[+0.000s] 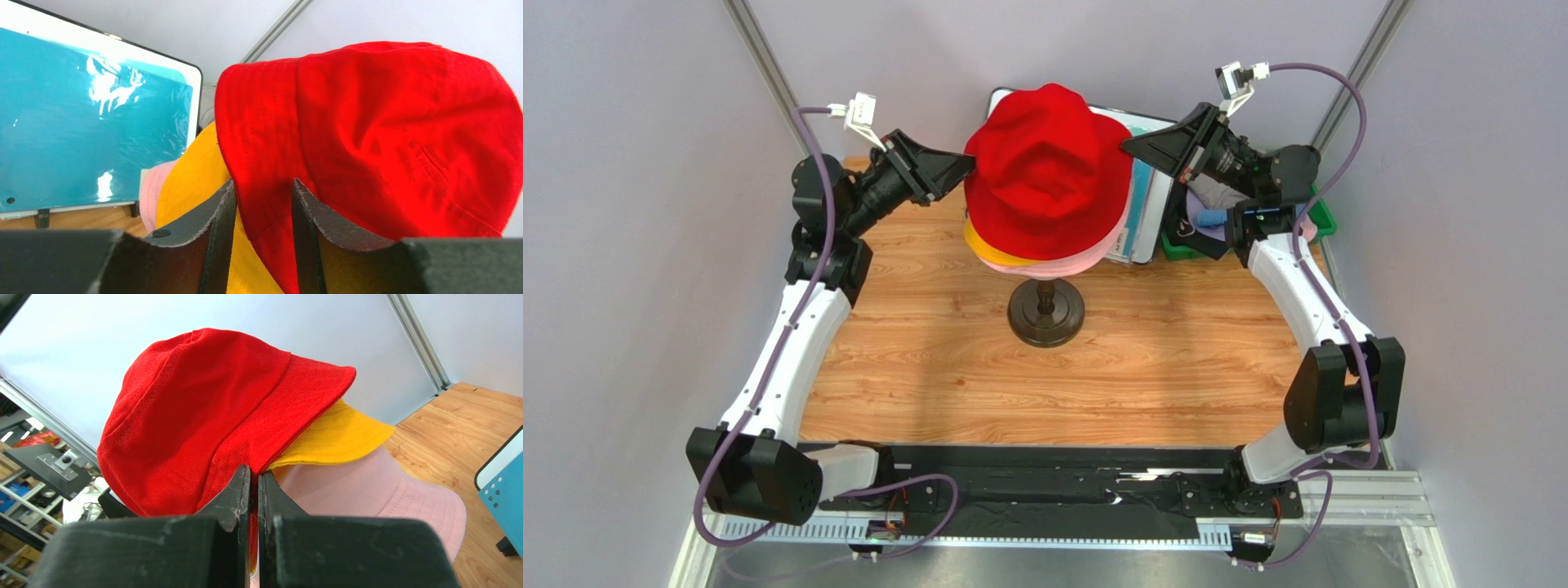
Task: Stack the hats
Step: Pick up the hat from the hat stand.
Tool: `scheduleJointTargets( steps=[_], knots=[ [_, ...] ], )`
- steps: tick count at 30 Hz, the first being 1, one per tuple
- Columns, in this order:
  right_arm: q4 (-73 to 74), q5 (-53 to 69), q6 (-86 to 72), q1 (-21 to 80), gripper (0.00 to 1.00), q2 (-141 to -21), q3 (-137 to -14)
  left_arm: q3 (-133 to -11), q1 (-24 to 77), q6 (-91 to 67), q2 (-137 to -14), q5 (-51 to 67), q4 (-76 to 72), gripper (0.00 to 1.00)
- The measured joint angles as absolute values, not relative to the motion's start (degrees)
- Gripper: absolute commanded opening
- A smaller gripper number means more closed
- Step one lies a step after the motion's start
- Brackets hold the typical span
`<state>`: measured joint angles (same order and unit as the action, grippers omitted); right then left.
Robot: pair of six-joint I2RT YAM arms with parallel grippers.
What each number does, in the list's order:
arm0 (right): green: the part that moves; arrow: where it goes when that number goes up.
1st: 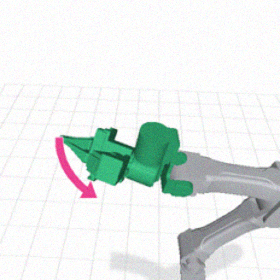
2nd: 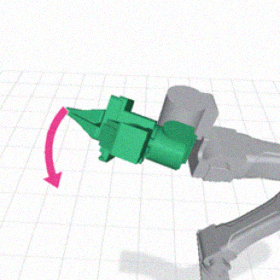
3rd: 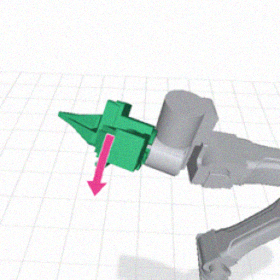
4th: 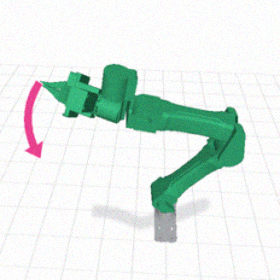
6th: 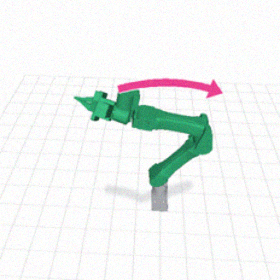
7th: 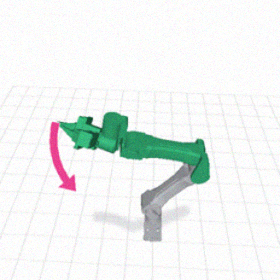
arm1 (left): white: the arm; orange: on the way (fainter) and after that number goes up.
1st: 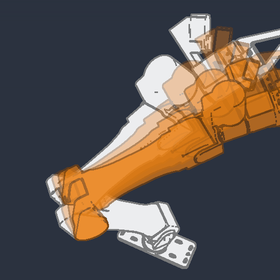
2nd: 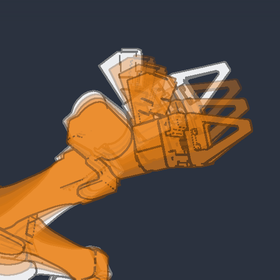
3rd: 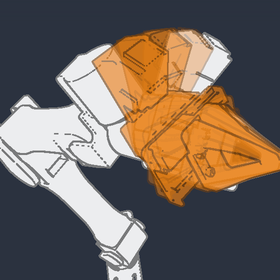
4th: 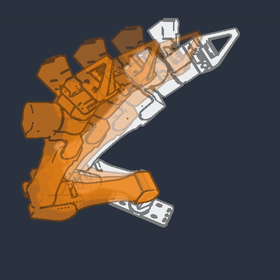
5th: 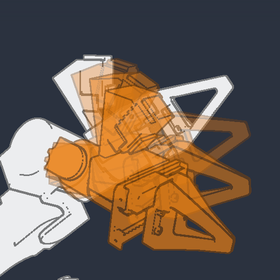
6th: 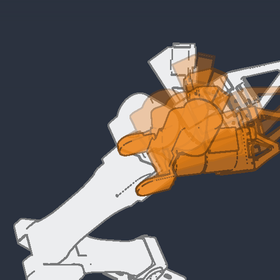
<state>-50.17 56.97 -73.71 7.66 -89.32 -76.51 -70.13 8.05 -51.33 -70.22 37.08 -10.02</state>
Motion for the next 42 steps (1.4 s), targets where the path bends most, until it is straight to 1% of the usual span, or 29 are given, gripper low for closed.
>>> scheduleJointTargets(
  steps=[1,2,6,8,9,10,11,14,18,19,21,23,28,33,36,37,39,40,41,42],
  knots=[
    [-49.0,56.9,-72.8,7.8,0.0,-88.7,-76.5,-70.0,8.1,-51.6,-70.2,37.1,-10.5,0.35],
    [-48.0,56.9,-71.7,7.9,0.0,-88.1,-76.6,-69.8,8.1,-52.0,-70.2,37.0,-10.8,0.32],
    [-45.5,56.7,-69.7,8.0,0.0,-87.7,-76.6,-69.3,8.0,-53.0,-70.2,37.0,-11.9,0.27],
    [-44.2,56.5,-69.1,8.0,0.0,-87.7,-76.6,-69.1,7.9,-53.5,-70.2,36.9,-12.1,0.19],
    [-43.7,56.5,-68.9,8.0,0.0,-87.7,-76.6,-69.0,7.8,-53.7,-70.1,36.8,-12.2,0.13],
    [-43.2,56.4,-68.6,8.1,0.0,-87.7,-76.8,-68.9,7.7,-53.8,-70.1,36.7,-12.3,0.05],
    [-42.3,56.3,-67.9,8.1,0.0,-87.7,-76.9,-68.8,7.6,-53.9,-70.0,36.4,-12.3,0.01],
    [-39.2,55.9,-65.6,8.2,0.0,-87.0,-76.9,-68.6,7.4,-54.4,-69.8,36.2,-12.4,0.0],
    [-36.8,55.6,-63.9,8.4,0.27,-86.0,-77.0,-68.6,7.2,-55.2,-69.7,36.2,-12.9,0.0],
    [-36.4,55.5,-63.5,8.5,0.37,-85.8,-77.1,-68.6,7.1,-55.4,-69.7,36.2,-13.0,0.0],
    [-35.7,55.6,-62.9,8.8,0.41,-85.6,-77.3,-68.6,7.1,-55.6,-69.8,36.2,-13.2,0.0],
    [-35.1,55.5,-62.2,9.1,0.47,-85.3,-77.4,-68.6,7.0,-55.8,-69.8,36.3,-13.1,0.0],
    [-29.5,54.1,-57.7,9.5,0.59,-83.8,-77.6,-68.6,7.0,-56.3,-69.9,36.6,-13.2,0.0],
    [-21.7,51.3,-50.9,9.6,0.66,-81.3,-78.3,-68.6,7.0,-56.8,-70.5,37.3,-13.6,0.0],
    [-17.7,49.5,-47.3,9.6,0.68,-79.9,-79.3,-68.6,7.0,-57.0,-70.5,37.8,-13.9,0.0],
    [-16.7,49.1,-46.3,9.6,0.72,-79.5,-79.6,-68.6,7.0,-57.0,-70.5,38.1,-14.2,0.0],
    [-14.8,47.9,-44.3,9.6,0.9,-78.7,-79.8,-68.8,7.0,-57.2,-70.4,38.5,-14.6,0.0],
    [-13.4,47.2,-43.0,9.6,0.96,-78.3,-79.9,-68.9,7.0,-57.2,-70.3,38.7,-14.6,0.0],
    [-11.9,46.2,-41.7,9.6,0.99,-77.7,-79.9,-69.1,7.0,-57.1,-70.2,38.9,-14.6,0.0],
    [-10.5,45.3,-40.4,9.6,1.0,-77.2,-79.9,-69.4,7.0,-57.1,-70.0,39.2,-14.5,0.0]
  ],
)
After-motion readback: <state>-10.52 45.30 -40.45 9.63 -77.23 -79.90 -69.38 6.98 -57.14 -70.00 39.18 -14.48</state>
